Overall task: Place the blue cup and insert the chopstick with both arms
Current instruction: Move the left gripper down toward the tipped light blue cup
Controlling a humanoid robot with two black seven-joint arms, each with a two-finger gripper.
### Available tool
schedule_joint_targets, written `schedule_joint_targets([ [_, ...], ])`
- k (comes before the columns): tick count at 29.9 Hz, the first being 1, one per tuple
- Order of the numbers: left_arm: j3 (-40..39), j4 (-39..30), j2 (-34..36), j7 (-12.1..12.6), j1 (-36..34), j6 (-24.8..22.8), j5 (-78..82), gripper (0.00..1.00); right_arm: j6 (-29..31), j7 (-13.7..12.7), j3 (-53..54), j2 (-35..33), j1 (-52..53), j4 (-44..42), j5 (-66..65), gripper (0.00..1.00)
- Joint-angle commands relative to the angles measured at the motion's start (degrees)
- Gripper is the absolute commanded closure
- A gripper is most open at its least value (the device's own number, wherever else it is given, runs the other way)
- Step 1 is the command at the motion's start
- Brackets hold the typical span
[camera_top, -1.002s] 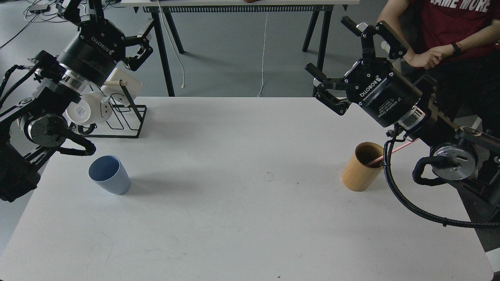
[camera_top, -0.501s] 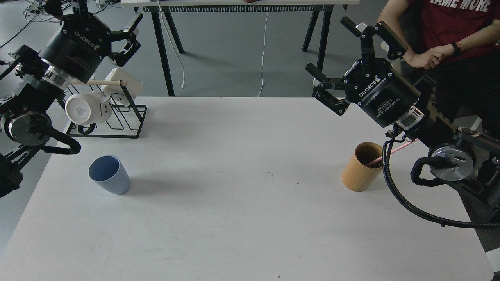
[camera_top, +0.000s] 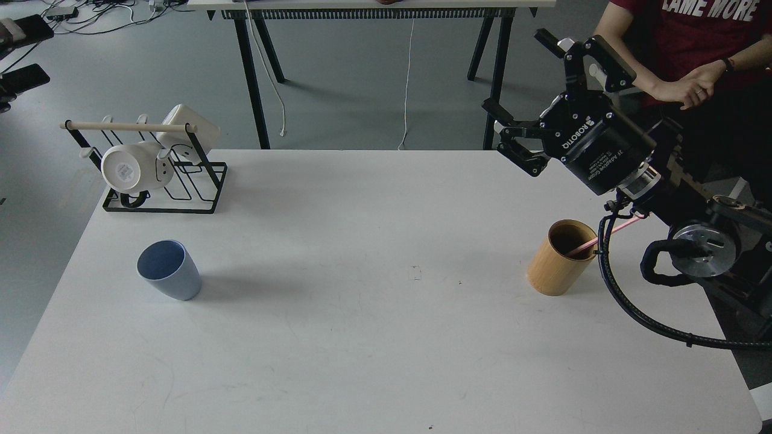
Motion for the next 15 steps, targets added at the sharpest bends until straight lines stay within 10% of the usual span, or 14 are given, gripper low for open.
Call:
schedule_joint_targets([
  [1,4.81,1.66,0.23,0.00,-0.23,0.02,15.64,0.01,0.01,0.00,0.04,0.01,-0.09,-0.20,0.03,0.02],
  [15,8.69,15.81,-15.15,0.00,0.56,0.02,39.67,0.01,0.09,0.00,0.12,-0.08,-1.67,-1.61,0.03,0.02],
])
